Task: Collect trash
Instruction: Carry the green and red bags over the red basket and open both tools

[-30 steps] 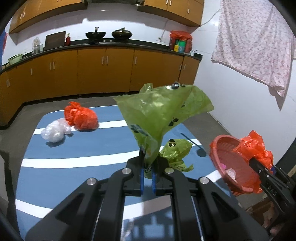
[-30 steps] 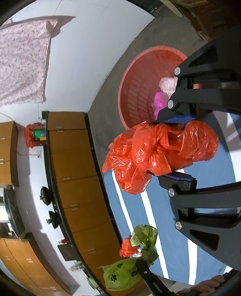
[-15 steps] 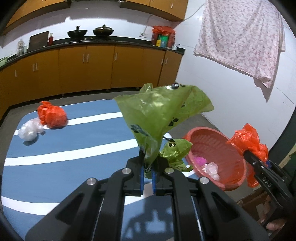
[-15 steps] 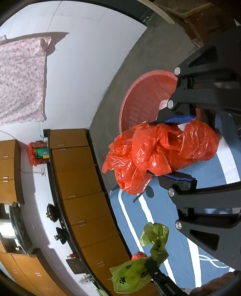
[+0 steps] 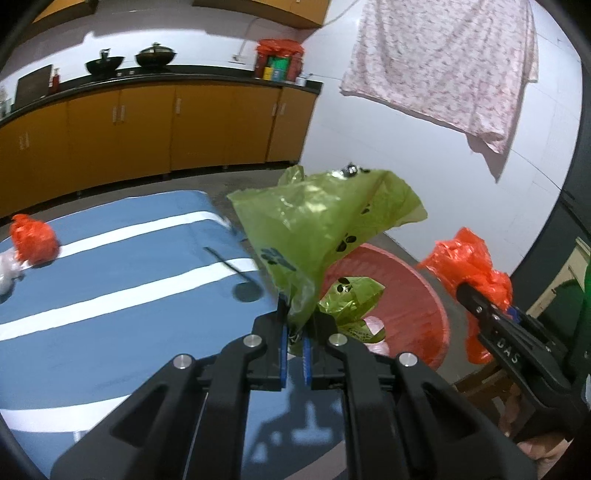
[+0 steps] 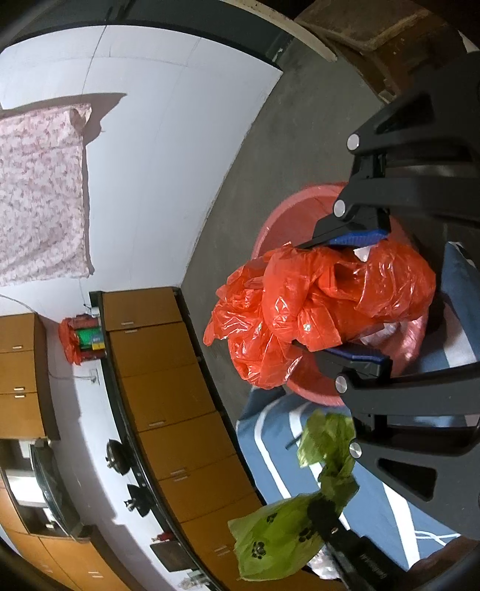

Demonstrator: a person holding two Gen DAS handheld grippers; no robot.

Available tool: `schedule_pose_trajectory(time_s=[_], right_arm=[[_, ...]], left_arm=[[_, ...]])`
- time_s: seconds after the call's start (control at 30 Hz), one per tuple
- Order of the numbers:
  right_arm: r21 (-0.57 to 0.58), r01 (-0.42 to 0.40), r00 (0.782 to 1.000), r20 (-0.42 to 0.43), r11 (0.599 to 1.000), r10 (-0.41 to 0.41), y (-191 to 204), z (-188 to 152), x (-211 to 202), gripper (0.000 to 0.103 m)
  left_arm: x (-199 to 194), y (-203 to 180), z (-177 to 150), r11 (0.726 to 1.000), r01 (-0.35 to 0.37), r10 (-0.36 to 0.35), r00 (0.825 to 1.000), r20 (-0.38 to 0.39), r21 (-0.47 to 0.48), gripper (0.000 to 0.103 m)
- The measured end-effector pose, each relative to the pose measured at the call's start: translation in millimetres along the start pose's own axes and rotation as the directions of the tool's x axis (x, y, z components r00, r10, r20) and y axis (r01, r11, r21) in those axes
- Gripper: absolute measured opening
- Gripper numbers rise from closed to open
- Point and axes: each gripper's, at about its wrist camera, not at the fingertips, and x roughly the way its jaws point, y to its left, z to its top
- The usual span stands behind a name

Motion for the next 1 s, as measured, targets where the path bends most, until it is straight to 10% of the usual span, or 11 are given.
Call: schedule_pose_trajectory(time_s=[0.5, 1.0], right_arm=[[0.068, 0.016, 1.000, -0.022, 0.998, -0.014, -27.5, 14.1, 41.4, 0.043], [0.105, 0.039, 0.999, 0.003, 0.994, -0.039, -33.2, 4.1, 41.6, 0.090]], left_arm=[[78.5, -43.9, 7.6, 0.995, 0.095, -0.091, 0.992, -0.084, 0.042, 0.009], [87.0, -9.9, -2.7, 0.999, 0.034, -0.033, 0.996, -0.082, 0.010, 0.069]])
